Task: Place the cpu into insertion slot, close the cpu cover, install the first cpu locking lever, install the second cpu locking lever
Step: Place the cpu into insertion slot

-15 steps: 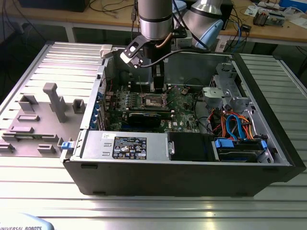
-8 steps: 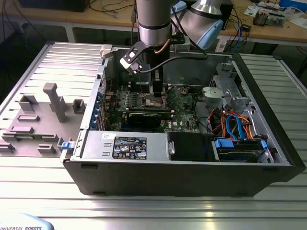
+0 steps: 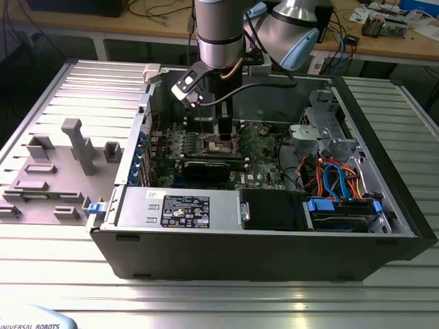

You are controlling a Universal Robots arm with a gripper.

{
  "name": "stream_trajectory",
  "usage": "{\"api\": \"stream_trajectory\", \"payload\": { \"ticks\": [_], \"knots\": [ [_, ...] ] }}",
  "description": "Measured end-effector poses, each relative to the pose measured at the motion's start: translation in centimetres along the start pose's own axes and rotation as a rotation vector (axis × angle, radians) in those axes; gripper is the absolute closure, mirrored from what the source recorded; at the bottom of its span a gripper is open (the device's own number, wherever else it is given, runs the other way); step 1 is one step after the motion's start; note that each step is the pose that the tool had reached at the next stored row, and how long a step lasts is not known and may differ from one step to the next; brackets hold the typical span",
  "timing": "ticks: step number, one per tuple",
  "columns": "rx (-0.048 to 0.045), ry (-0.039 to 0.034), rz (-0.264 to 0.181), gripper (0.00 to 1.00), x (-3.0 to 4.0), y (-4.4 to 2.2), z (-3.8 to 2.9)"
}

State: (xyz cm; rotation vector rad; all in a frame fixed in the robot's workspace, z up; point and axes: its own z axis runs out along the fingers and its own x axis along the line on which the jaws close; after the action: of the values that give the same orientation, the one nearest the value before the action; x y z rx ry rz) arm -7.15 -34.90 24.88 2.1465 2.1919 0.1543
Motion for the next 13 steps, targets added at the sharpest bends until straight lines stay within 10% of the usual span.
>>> {"api": "stream_trajectory", "payload": {
  "ticks": [13],
  "knots": [
    [-0.0005,-0.0002,0.003,0.46,0.01,-0.32,1.55]
  ]
}}
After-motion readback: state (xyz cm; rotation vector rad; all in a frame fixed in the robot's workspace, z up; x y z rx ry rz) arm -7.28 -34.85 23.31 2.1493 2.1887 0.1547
